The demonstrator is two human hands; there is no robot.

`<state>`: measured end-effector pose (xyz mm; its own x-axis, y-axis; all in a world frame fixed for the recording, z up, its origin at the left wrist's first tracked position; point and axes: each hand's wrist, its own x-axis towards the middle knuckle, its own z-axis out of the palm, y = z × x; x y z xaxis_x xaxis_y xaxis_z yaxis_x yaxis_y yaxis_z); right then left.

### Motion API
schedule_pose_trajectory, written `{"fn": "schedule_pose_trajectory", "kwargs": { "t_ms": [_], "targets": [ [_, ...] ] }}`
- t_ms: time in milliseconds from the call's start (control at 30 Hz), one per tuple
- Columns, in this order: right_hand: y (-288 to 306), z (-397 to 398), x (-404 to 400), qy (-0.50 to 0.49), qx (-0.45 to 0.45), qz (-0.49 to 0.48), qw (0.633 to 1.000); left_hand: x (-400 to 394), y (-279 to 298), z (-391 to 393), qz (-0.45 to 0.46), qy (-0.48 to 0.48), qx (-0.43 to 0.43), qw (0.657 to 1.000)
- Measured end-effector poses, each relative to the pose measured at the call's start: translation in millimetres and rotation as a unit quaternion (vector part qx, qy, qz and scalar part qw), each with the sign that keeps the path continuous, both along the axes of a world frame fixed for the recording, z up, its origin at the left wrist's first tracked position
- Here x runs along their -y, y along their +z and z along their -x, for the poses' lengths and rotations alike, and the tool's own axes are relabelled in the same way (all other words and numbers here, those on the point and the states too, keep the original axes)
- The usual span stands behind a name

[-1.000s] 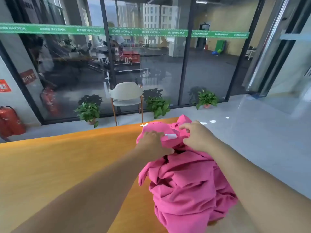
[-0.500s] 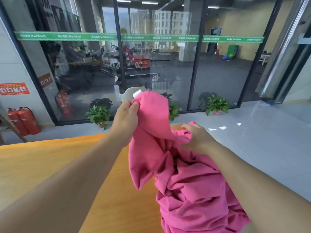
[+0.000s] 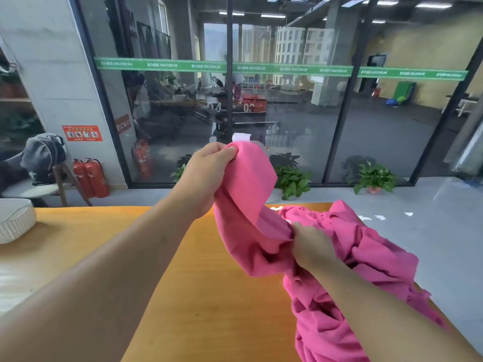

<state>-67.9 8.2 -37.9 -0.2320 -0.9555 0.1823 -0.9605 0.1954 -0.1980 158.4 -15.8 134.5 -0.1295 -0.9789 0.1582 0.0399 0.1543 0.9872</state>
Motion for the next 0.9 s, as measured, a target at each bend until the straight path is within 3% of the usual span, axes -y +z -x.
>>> {"fn": "schedule_pose_trajectory", "kwargs": {
  "t_ms": [67,133,200,267,300,367,433,467,500,567,633,700,800,900],
  "targets": [
    [5.7,-11.0,4.2,-0.026,0.061,-0.007,0.998,-0.5,-9.4,-19.4,-0.010,-0.038,0.022,0.999],
    [20.8,-30.9,7.9,-0.066,0.174,0.020,0.982,2.0,-27.9,-39.6,-0.014,-0.096,0.142,0.985],
    [39.1,-61.8,11.3,-0.067,0.301,0.041,0.950,2.2,-54.3,-52.4,-0.028,-0.140,0.320,0.937],
    [53.6,-101.0,13.7,-0.025,0.417,0.044,0.907,-2.9,-84.1,-57.5,-0.053,-0.186,0.402,0.895],
    [59.2,-124.2,16.1,-0.004,0.458,0.035,0.888,-2.9,-100.9,-63.4,-0.059,-0.206,0.389,0.896],
    [68.4,-160.9,17.5,0.039,0.517,0.008,0.855,-2.6,-127.6,-71.3,-0.077,-0.193,0.266,0.941],
    [75.2,-190.1,18.0,0.068,0.561,-0.010,0.825,4.1,-143.4,-88.4,-0.095,-0.112,0.154,0.977],
    [74.5,-198.6,20.1,0.081,0.572,-0.015,0.816,8.8,-148.1,-98.9,-0.094,-0.068,0.140,0.983],
    [71.9,-204.9,20.7,0.095,0.564,-0.014,0.820,13.8,-151.7,-110.5,-0.089,-0.041,0.134,0.986],
    [61.3,-209.5,20.0,0.117,0.480,-0.012,0.869,25.3,-157.0,-135.9,-0.090,-0.002,0.133,0.987],
    [45.5,-213.9,21.8,0.125,0.348,-0.056,0.928,35.0,-156.4,-164.2,-0.092,0.021,0.127,0.987],
    [19.3,-218.6,22.9,0.098,0.179,-0.163,0.965,42.6,-149.5,-193.6,-0.082,0.036,0.113,0.990],
    [-27.8,-228.4,16.1,-0.033,0.018,-0.289,0.957,53.8,-132.3,-236.3,-0.075,0.052,0.050,0.995],
    [-66.5,-245.9,15.5,-0.074,0.074,-0.276,0.955,68.4,-125.0,-272.9,-0.118,0.031,-0.008,0.993]
  ]
}}
